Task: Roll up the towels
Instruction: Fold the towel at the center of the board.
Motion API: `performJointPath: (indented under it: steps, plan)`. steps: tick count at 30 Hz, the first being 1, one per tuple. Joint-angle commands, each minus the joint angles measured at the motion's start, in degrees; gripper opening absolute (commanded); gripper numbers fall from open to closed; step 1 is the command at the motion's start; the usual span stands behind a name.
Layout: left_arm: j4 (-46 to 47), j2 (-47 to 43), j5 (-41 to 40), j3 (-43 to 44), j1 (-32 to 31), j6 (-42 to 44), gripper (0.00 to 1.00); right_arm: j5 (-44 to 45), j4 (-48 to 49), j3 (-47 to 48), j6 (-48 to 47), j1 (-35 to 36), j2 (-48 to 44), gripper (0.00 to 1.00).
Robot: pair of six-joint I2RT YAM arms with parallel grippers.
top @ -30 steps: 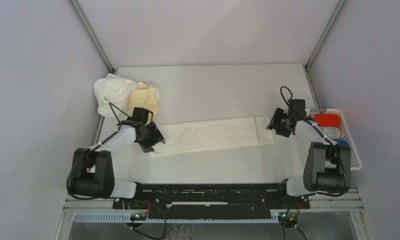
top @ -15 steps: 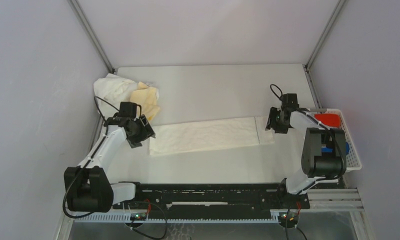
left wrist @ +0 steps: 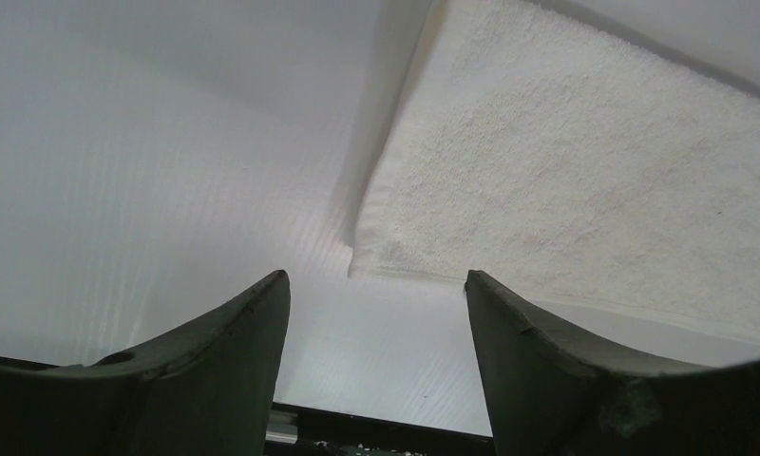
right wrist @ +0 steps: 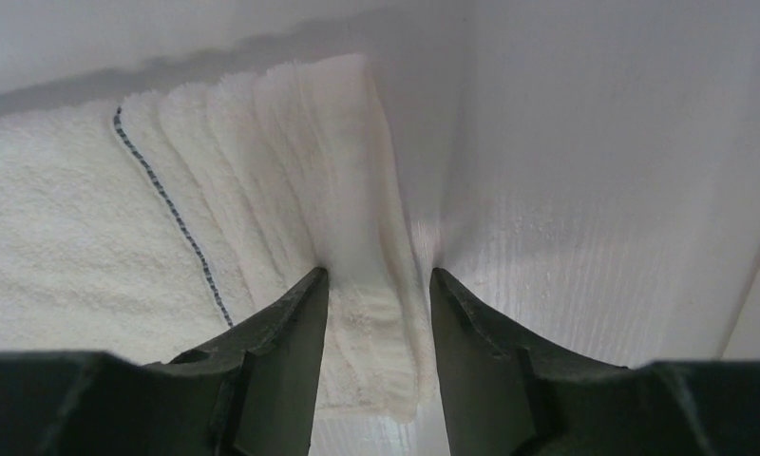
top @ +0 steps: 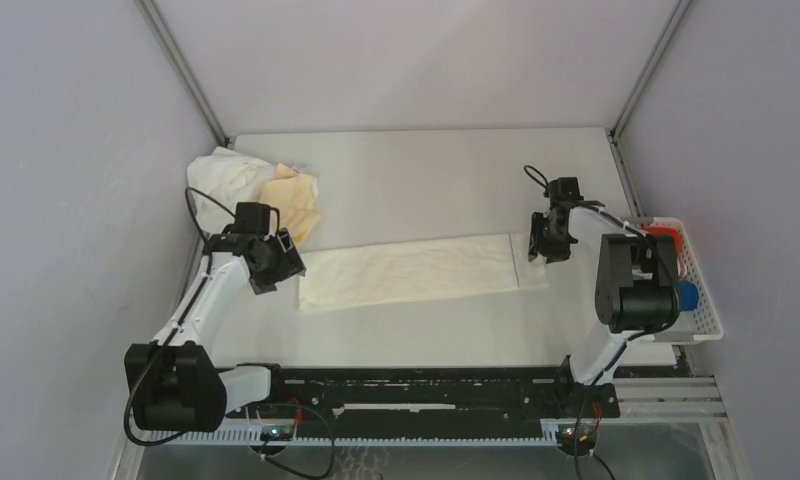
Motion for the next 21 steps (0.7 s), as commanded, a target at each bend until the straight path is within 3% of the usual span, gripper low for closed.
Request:
performJointPath:
  steps: [1, 6, 13, 17, 21]
  plan:
    - [1.1, -0.9, 1.1, 1.9, 0.7, 1.8, 0.73, 1.7, -2.7, 2.3, -1.9, 0.6, 2.4, 0.43]
    - [1.2, -0.7, 1.4, 1.8, 0.9, 1.9, 0.73, 3.7, -5.1, 3.0, -1.9, 1.2, 6.9, 0.37]
    - [1.5, -0.5, 1.7, 1.5, 1.1, 1.9, 0.73, 4.8, -5.5, 5.0, -2.9, 0.7, 7.6, 0.13]
    - [1.9, -0.1, 3.1, 1.2, 1.1, 1.7, 0.73, 12.0, -7.3, 9.6, -4.0, 0.6, 7.6, 0.02]
    - [3.2, 1.7, 8.0, 1.0, 1.1, 0.8, 0.73, 21.9, -10.4, 16.1, -5.3, 0.9, 7.8, 0.0]
